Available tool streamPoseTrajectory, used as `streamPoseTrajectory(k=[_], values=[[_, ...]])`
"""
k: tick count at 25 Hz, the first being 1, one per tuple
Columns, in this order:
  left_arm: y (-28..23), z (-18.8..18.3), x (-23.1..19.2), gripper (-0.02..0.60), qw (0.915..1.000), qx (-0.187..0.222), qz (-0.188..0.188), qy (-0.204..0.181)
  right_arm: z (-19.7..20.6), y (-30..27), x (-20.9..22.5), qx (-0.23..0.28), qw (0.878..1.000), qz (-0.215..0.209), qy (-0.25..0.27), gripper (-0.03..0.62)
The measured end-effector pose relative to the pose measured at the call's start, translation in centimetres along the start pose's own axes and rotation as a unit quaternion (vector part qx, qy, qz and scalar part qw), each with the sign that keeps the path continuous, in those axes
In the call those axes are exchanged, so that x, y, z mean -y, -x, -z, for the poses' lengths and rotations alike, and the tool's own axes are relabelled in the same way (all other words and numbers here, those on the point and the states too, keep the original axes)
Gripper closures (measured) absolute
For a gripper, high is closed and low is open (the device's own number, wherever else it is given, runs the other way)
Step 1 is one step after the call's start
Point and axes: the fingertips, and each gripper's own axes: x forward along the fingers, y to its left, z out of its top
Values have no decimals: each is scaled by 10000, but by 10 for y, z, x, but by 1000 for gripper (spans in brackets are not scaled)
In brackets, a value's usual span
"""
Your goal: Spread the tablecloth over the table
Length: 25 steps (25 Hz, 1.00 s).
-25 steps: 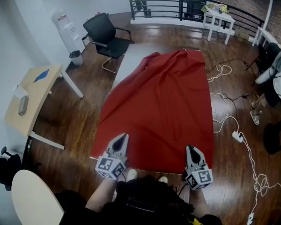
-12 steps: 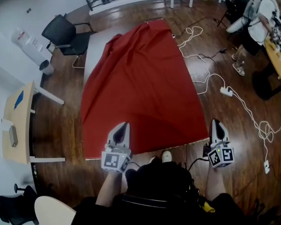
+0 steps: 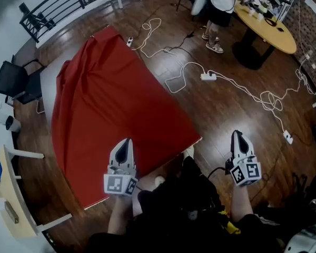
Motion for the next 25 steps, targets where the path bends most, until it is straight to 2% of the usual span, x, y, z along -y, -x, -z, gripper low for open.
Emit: streamPoseTrajectory(k=[3, 5, 10, 13, 15, 18, 21, 25], values=[[-37, -3, 28, 581, 9998, 49, 132, -142, 0, -27, 30, 47, 9998, -174, -51, 588], [-66, 2, 51, 581, 9997, 93, 74, -194, -1, -52, 60, 121, 9992, -369, -41, 588], [-170, 21, 113, 581, 9981, 218, -490, -315, -3, -123, 164, 104, 9944, -1035, -163, 588], [-236, 11, 156, 581, 9946, 491, -910, 22, -40, -161, 227, 39, 9879, -1544, 100, 588], [-275, 2, 191, 581, 9943, 575, -899, 84, -67, -178, 272, 172, 9861, -1643, 166, 588], [-324, -6, 233, 581, 9962, 581, -634, -114, -89, -198, 328, 409, 9867, -1572, -56, 588], [-362, -6, 247, 581, 9963, 569, -622, -157, -97, -215, 346, 369, 9855, -1655, -60, 588], [-416, 3, 254, 581, 9963, 464, -727, 5, -104, -229, 361, 265, 9824, -1851, -14, 588]])
